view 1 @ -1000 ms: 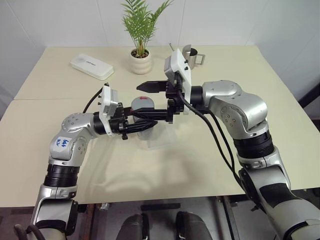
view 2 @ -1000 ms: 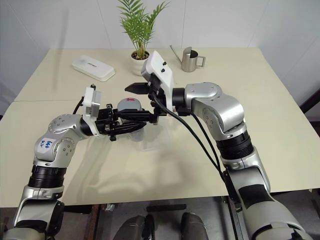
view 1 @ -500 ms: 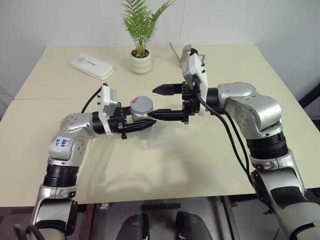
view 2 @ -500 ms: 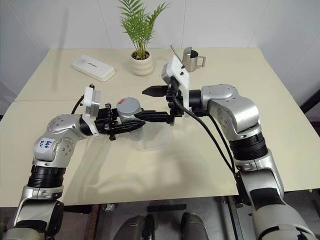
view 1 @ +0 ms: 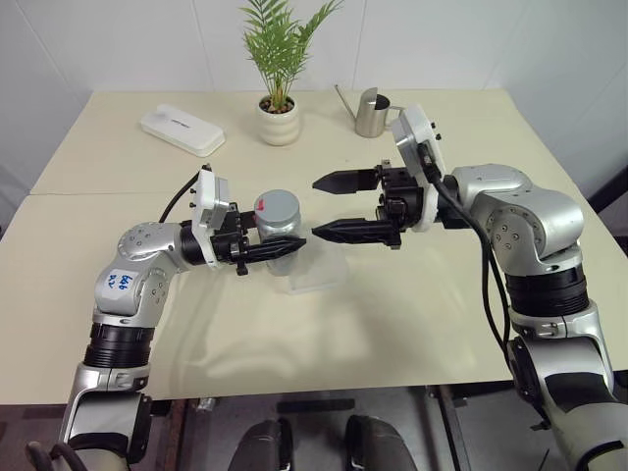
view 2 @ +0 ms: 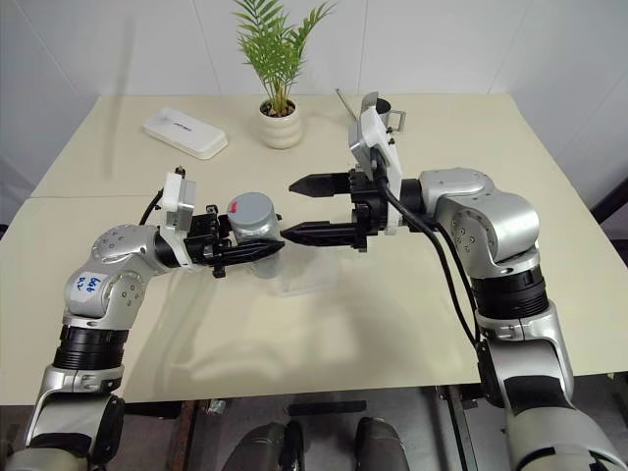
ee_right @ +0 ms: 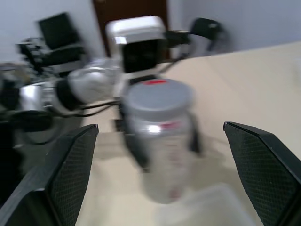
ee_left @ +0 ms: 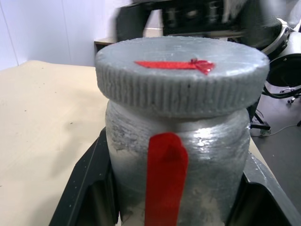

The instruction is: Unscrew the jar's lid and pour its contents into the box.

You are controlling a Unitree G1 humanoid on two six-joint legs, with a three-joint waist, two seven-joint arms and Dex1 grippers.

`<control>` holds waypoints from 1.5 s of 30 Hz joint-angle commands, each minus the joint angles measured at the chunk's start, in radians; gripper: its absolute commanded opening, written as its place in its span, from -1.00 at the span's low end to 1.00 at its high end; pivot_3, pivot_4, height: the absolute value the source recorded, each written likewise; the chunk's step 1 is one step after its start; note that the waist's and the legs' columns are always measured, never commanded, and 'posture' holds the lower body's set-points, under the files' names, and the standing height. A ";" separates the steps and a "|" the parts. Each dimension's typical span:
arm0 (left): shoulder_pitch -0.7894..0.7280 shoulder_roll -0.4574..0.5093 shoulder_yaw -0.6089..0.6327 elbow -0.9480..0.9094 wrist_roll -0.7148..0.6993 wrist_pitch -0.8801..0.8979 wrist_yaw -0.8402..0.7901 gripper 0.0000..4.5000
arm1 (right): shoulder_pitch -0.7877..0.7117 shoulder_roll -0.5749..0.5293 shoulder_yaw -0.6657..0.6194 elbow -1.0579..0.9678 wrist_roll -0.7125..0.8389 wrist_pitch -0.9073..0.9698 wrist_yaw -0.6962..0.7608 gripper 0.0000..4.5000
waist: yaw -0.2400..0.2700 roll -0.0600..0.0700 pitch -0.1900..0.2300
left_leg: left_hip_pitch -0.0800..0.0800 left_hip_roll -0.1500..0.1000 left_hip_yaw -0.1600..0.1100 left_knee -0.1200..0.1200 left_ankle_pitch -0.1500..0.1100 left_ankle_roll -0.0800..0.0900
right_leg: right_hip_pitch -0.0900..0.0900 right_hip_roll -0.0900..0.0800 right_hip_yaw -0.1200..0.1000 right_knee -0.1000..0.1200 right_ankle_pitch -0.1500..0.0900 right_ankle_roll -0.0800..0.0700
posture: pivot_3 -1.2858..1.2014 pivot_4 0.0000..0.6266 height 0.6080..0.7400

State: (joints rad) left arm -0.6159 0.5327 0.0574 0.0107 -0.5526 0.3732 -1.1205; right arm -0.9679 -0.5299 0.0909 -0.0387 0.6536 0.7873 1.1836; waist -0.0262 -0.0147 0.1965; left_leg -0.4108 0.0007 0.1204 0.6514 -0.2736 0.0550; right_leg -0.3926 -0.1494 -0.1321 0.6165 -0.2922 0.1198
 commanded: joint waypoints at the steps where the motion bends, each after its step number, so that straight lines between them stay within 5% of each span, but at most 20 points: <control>1: -0.001 0.011 0.010 -0.032 -0.007 -0.013 -0.006 -0.10 | -0.049 0.026 -0.030 0.005 0.000 -0.014 -0.047 0.99 | 0.000 0.000 0.000 | 0.000 0.000 0.000 0.000 0.000 0.000 | 0.000 0.000 0.000 0.000 0.000 0.000 | 0.03 -0.52 1.00; 31: -0.001 0.005 0.006 -0.040 -0.009 -0.009 -0.004 -0.10 | -0.132 0.158 0.089 -0.026 -0.075 0.064 -0.180 0.99 | -0.002 0.000 0.000 | 0.000 0.000 0.000 -0.001 0.000 0.000 | -0.001 0.000 0.000 0.000 0.000 0.000 | 0.03 -0.52 1.00; 34: 0.000 0.006 0.006 -0.042 -0.009 -0.008 -0.003 -0.10 | -0.131 0.161 0.089 -0.028 -0.075 0.061 -0.177 0.73 | -0.002 0.000 0.000 | 0.000 0.001 0.000 -0.001 0.000 0.000 | -0.001 0.000 0.000 0.000 0.000 0.000 | 0.03 -0.52 1.00; 38: 0.000 0.008 0.009 -0.041 -0.011 -0.006 -0.003 -0.10 | -0.125 0.162 0.095 -0.030 -0.077 0.052 -0.169 0.13 | -0.002 0.000 0.000 | 0.000 0.000 0.000 -0.001 0.000 0.000 | -0.001 0.000 0.000 0.000 0.000 0.000 | 0.03 -0.52 1.00; 45: 0.017 0.013 0.015 -0.054 -0.015 0.000 0.000 -0.10 | -0.134 0.226 -0.060 -0.022 0.058 0.078 -0.209 0.12 | -0.002 0.000 0.000 | 0.000 0.001 0.000 -0.001 0.000 0.000 | -0.001 0.000 0.000 0.001 0.000 0.000 | 0.03 -0.52 1.00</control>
State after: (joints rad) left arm -0.6096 0.5332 0.0575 0.0000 -0.5528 0.3759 -1.1233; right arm -1.0851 -0.3093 0.1099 -0.0322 0.6455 0.8621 0.9829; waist -0.0279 -0.0146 0.1965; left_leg -0.4111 0.0012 0.1205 0.6506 -0.2733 0.0545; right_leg -0.3935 -0.1491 -0.1322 0.6170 -0.2923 0.1195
